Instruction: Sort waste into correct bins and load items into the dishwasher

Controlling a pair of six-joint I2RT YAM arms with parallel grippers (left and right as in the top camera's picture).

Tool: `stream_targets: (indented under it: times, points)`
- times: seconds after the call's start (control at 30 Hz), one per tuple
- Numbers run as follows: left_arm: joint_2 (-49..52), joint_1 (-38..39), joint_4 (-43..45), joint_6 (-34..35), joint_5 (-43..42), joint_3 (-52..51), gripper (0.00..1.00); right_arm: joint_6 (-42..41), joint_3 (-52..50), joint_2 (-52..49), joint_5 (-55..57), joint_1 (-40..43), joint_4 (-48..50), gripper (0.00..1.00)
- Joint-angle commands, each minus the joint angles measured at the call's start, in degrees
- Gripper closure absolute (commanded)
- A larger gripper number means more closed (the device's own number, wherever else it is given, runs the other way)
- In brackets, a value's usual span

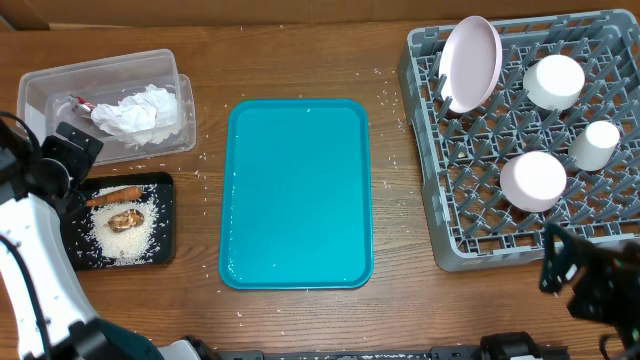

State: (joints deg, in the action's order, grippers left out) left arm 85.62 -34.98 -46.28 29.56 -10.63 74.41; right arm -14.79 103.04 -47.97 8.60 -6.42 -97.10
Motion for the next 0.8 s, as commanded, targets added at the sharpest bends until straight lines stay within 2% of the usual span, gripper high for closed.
stream_targets:
  times: [0.0,0.07,0.13,0.2,0.27,0.4,0.77]
  points:
    - [3.8,-0.3,0.0,-1.3,0.5,0.9,0.00,-0.1,0.2,2.1,4.4,-0.1,0.1,0.00]
    - [6.1,-0.3,0.0,-1.4,2.3,0.9,0.00,-0.1,0.1,2.2,6.6,-0.1,0.1,0.00]
    - [8.0,-0.5,0.0,-2.4,10.9,0.9,0.00,-0.1,0.1,2.2,8.1,-0.1,0.5,0.00]
    - [11.2,-0.8,0.0,-2.8,23.7,0.9,0.00,-0.1,0.1,2.2,9.9,-0.1,1.3,0.00]
    - [13.0,-1.0,0.5,-2.8,27.1,0.9,0.00,-0.1,0.1,2.2,10.5,-0.1,1.8,0.00]
    - [14.4,-2.9,3.5,-2.8,27.9,0.9,0.00,-0.1,0.1,2.2,11.8,-0.1,1.6,0.00]
    - [14.3,-7.7,3.4,-2.8,27.5,0.9,0.00,-0.3,0.1,2.2,18.2,-0.1,1.8,0.00]
